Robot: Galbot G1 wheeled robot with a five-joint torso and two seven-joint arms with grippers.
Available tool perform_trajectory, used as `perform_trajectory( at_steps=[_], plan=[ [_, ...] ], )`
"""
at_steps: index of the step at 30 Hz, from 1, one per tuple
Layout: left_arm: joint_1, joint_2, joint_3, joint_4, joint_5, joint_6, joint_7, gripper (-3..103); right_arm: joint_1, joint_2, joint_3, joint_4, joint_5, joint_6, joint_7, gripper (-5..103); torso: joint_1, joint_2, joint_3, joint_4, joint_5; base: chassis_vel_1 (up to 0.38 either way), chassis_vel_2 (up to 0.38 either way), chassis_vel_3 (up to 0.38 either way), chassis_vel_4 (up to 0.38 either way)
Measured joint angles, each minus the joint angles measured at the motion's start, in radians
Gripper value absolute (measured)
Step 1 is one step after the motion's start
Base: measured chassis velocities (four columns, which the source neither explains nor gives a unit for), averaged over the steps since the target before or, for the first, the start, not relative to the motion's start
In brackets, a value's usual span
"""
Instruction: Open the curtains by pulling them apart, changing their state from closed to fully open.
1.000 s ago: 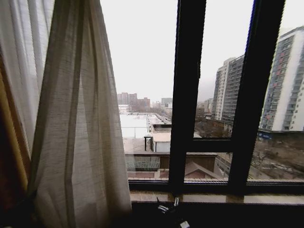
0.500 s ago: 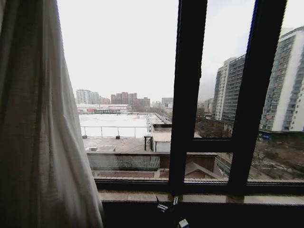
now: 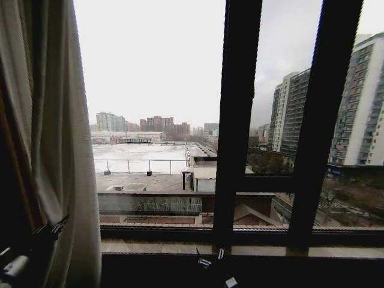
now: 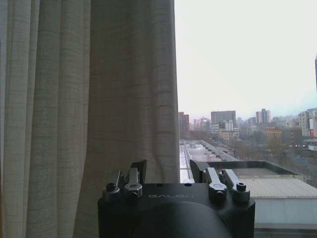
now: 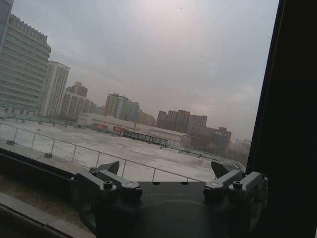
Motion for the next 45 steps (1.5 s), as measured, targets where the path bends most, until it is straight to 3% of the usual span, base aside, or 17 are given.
perform_trajectory(
  at_steps=[4, 5, 7, 9, 10, 12, 14, 15, 21, 26, 32, 40, 45],
  plan=[
    [-0.005, 0.007, -0.003, 0.034, 0.013, -0.004, -0.007, 57, -0.004, 0.000, 0.000, 0.003, 0.000, 0.000, -0.007, 100, 0.000, 0.000, 0.000, 0.0001, 0.0000, 0.000, 0.000, 0.000, 0.000],
    [-0.006, 0.016, -0.008, 0.059, 0.018, -0.005, -0.017, 68, -0.006, 0.000, 0.000, 0.004, 0.000, 0.000, -0.011, 100, 0.000, 0.000, 0.000, 0.0002, -0.0002, 0.000, 0.000, 0.000, 0.000],
    [-0.007, 0.022, -0.009, 0.069, 0.019, -0.004, -0.026, 68, -0.007, 0.000, -0.001, 0.005, 0.000, 0.000, -0.013, 100, 0.000, 0.000, 0.000, 0.0001, -0.0002, 0.000, 0.000, 0.000, 0.000],
    [-0.035, 0.057, 0.003, 0.134, 0.009, 0.003, -0.043, 79, -0.010, 0.000, -0.009, 0.011, 0.000, 0.000, -0.016, 100, 0.000, 0.000, 0.000, 0.0000, -0.0001, 0.000, 0.000, 0.000, 0.000],
    [-0.035, 0.057, 0.003, 0.134, 0.009, 0.003, -0.043, 79, -0.010, 0.000, -0.009, 0.011, 0.000, 0.000, -0.016, 100, 0.000, 0.000, 0.000, 0.0000, -0.0001, 0.000, 0.000, 0.000, 0.000],
    [-0.048, 0.076, 0.017, 0.164, -0.001, 0.003, -0.033, 84, -0.010, 0.000, -0.011, 0.012, -0.001, 0.000, -0.016, 100, 0.000, 0.000, 0.000, -0.0003, -0.0001, 0.000, 0.000, 0.000, 0.000],
    [-0.102, 0.137, 0.085, 0.271, -0.023, -0.012, 0.045, 98, -0.002, 0.000, -0.023, 0.010, -0.003, -0.001, -0.018, 100, 0.000, 0.000, 0.000, -0.0002, -0.0002, 0.000, 0.000, 0.000, 0.000],
    [-0.102, 0.137, 0.085, 0.271, -0.023, -0.012, 0.045, 98, -0.002, 0.000, -0.023, 0.010, -0.003, -0.001, -0.018, 100, 0.000, 0.000, 0.000, -0.0002, -0.0002, 0.000, 0.000, 0.000, 0.000],
    [-0.183, 0.222, 0.209, 0.374, -0.080, -0.056, 0.184, 100, -0.001, 0.000, -0.032, 0.007, -0.006, -0.002, -0.019, 100, 0.000, 0.000, 0.000, -0.0004, -0.0003, 0.000, 0.000, 0.000, 0.000],
    [-0.261, 0.257, 0.306, 0.427, -0.099, -0.078, 0.245, 100, -0.012, 0.000, -0.033, 0.012, -0.009, -0.001, -0.019, 100, 0.000, 0.000, 0.000, 0.0000, -0.0001, 0.000, 0.000, 0.000, 0.000],
    [-0.369, 0.245, 0.379, 0.483, -0.098, -0.080, 0.238, 100, -0.026, 0.000, -0.030, 0.023, -0.011, -0.001, -0.019, 100, 0.000, 0.000, 0.000, -0.0001, -0.0001, 0.000, 0.000, 0.000, 0.000],
    [-0.670, 0.213, 0.629, 0.661, -0.094, -0.082, 0.290, 100, -0.040, 0.000, -0.019, 0.035, -0.016, -0.001, -0.021, 100, 0.000, 0.000, 0.000, -0.0004, 0.0000, 0.000, 0.000, 0.000, 0.000],
    [-0.726, 0.185, 0.680, 0.689, -0.092, -0.076, 0.293, 100, -0.038, 0.000, -0.013, 0.030, -0.016, 0.000, -0.021, 100, 0.000, 0.000, 0.000, -0.0003, 0.0000, 0.000, 0.000, 0.000, 0.000]
  ],
)
